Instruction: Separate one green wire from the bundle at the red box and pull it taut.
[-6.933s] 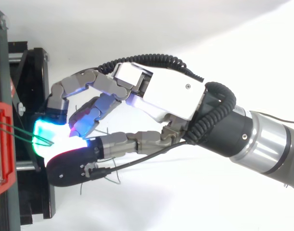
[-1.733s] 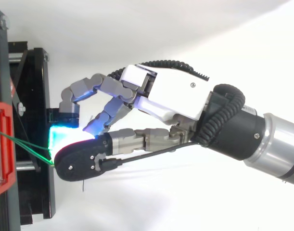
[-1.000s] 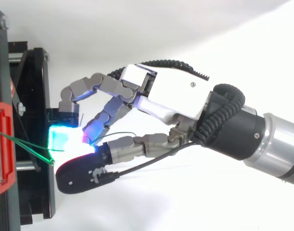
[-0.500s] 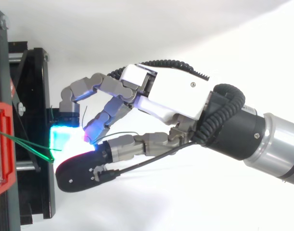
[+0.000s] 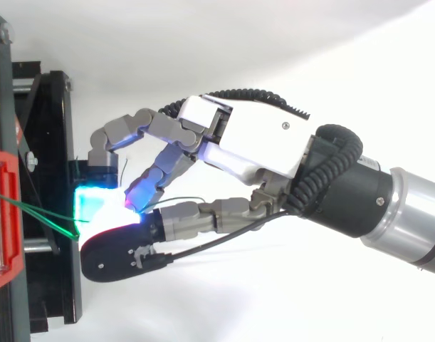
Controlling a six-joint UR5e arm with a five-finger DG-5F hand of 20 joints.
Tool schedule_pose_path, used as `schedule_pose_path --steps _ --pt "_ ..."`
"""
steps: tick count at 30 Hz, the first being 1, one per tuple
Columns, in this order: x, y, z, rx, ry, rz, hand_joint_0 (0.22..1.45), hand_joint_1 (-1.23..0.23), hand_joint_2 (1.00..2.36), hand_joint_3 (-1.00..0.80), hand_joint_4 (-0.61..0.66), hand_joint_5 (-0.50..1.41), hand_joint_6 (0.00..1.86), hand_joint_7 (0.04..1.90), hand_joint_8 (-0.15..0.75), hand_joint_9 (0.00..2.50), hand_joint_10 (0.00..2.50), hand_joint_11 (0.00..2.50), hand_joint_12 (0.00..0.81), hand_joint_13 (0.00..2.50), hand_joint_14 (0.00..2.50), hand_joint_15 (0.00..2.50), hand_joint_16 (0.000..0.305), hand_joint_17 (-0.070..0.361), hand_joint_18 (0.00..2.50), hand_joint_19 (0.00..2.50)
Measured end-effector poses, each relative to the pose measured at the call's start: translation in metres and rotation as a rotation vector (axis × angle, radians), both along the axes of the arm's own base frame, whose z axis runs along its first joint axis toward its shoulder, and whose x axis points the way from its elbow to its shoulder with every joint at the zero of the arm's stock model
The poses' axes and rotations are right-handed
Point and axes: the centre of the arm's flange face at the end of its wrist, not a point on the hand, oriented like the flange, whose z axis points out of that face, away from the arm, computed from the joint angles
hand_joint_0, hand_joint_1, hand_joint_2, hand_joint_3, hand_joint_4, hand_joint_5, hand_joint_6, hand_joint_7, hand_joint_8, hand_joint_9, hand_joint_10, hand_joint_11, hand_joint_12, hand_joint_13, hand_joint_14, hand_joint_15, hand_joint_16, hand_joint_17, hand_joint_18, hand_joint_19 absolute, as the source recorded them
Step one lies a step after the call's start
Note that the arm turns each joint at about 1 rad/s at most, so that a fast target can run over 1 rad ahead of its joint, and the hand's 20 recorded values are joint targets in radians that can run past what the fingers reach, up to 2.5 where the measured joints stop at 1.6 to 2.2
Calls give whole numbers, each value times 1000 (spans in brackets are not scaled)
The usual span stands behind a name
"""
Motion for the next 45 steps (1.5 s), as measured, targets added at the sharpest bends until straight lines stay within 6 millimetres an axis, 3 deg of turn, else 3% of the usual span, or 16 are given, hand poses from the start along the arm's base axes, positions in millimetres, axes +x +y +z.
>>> schedule_pose_path --steps 26,35,45 --pt "2 1 3 -8 -3 -7 592 -826 1010 -72 -53 -96 896 1141 285 1231 16 750 410 917 14 445 60 135 850 282" --pt "-11 -2 -25 -10 31 -5 591 -826 1010 -68 -49 -96 893 1151 288 1230 15 739 412 920 14 445 60 135 849 278" --pt "-9 -1 -27 -6 1 -4 590 -829 1009 -64 -35 -94 890 1167 287 1232 17 737 418 924 14 449 61 137 853 279"
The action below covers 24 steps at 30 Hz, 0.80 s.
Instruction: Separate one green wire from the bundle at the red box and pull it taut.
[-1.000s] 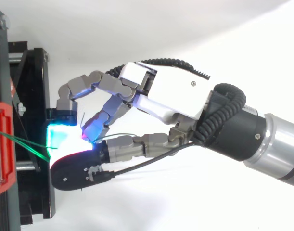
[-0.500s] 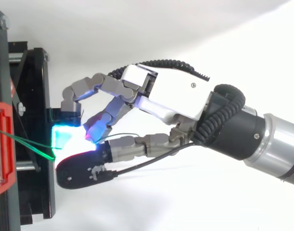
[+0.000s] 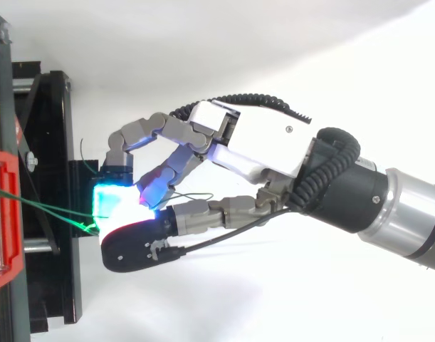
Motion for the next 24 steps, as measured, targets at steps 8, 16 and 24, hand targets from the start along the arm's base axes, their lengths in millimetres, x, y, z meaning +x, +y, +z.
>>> schedule_pose_path --steps 8,16,24 --pt "-3 0 -5 -3 10 2 590 -830 1009 -63 -36 -92 888 1167 287 1233 17 737 417 927 16 443 61 137 857 276" --pt "-11 0 -25 -2 14 6 590 -829 1009 -63 -32 -92 888 1171 293 1239 18 739 418 928 14 449 61 137 858 277" --pt "-11 1 -26 0 -4 6 590 -830 1008 -63 -28 -92 888 1168 287 1241 18 736 418 931 14 451 61 137 859 277"
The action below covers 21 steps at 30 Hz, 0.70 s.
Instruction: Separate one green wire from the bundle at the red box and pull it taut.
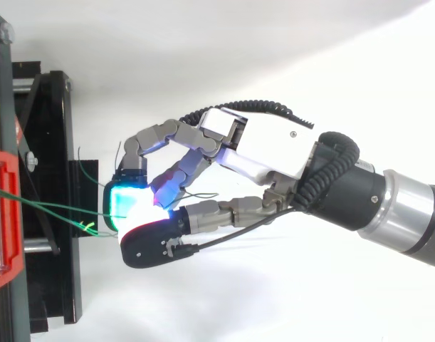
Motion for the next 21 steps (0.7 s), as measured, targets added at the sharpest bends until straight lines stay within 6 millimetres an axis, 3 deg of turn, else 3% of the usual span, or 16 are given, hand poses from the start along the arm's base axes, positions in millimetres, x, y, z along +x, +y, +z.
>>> schedule_pose_path --steps 21 --pt "0 0 -1 -2 4 -2 591 -833 1008 -61 -27 -90 887 1166 296 1240 18 733 422 935 14 446 61 138 863 278"
